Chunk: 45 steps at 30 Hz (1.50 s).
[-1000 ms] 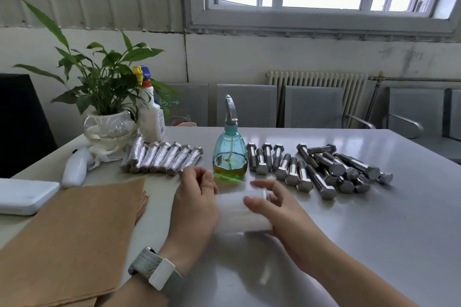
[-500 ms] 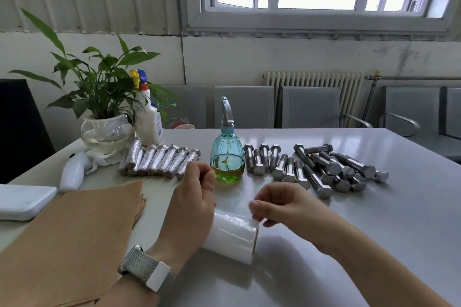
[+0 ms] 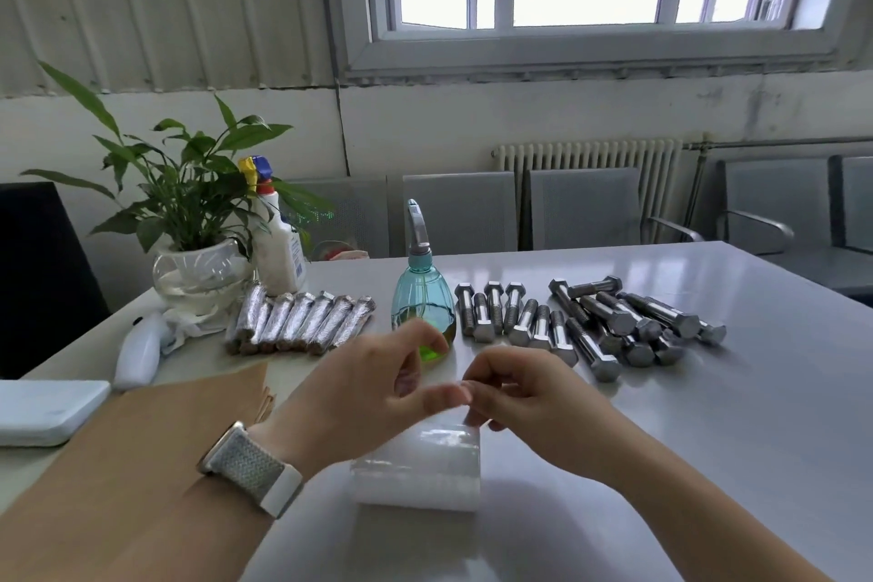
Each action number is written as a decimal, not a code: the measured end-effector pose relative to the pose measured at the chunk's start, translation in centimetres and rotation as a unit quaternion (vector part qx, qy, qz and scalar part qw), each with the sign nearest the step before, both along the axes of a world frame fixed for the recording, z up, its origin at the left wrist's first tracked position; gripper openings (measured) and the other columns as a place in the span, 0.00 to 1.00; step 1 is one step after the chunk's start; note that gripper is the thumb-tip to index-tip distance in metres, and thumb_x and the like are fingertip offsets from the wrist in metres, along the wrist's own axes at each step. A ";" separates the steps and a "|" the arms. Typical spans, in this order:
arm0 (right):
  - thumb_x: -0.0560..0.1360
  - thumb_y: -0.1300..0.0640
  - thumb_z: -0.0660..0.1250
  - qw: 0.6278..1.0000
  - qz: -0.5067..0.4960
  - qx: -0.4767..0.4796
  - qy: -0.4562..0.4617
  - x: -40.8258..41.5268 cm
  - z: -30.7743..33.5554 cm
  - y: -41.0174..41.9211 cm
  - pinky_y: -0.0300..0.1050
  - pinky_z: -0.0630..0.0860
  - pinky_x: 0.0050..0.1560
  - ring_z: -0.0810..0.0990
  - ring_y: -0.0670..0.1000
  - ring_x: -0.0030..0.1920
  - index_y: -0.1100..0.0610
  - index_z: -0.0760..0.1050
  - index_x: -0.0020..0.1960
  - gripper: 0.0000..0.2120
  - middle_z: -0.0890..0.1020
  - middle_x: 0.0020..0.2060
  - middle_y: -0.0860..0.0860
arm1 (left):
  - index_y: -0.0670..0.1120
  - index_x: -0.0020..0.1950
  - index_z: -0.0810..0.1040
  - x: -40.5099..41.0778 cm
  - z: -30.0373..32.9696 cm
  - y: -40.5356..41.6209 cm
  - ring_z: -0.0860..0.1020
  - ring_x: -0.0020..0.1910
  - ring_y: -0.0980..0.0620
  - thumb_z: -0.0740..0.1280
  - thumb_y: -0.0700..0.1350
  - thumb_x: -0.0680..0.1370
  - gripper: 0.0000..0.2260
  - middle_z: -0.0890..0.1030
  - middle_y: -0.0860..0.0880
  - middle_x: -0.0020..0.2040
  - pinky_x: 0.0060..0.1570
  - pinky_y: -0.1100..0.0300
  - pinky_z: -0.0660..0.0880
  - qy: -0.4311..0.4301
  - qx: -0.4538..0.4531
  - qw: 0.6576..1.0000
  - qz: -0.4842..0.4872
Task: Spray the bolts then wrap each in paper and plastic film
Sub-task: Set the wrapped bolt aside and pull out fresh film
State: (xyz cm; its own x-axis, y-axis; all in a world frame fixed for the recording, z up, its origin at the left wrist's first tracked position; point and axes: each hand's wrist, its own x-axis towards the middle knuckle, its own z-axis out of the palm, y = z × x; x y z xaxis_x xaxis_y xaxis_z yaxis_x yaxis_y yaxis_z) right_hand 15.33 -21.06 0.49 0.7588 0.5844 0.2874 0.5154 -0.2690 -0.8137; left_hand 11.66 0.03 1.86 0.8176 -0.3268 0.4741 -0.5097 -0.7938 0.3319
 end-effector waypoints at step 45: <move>0.59 0.50 0.83 0.898 -0.018 0.255 0.358 1.2 -1.6 -0.1 0.55 0.83 0.46 0.85 0.60 0.47 0.62 0.75 0.61 0.35 0.85 0.48 0.60 | 0.44 0.35 0.75 -0.1 -2.9 3.7 0.67 0.16 0.53 0.63 0.44 0.80 0.14 0.68 0.50 0.24 0.20 0.68 0.58 0.126 -0.675 0.717 0.121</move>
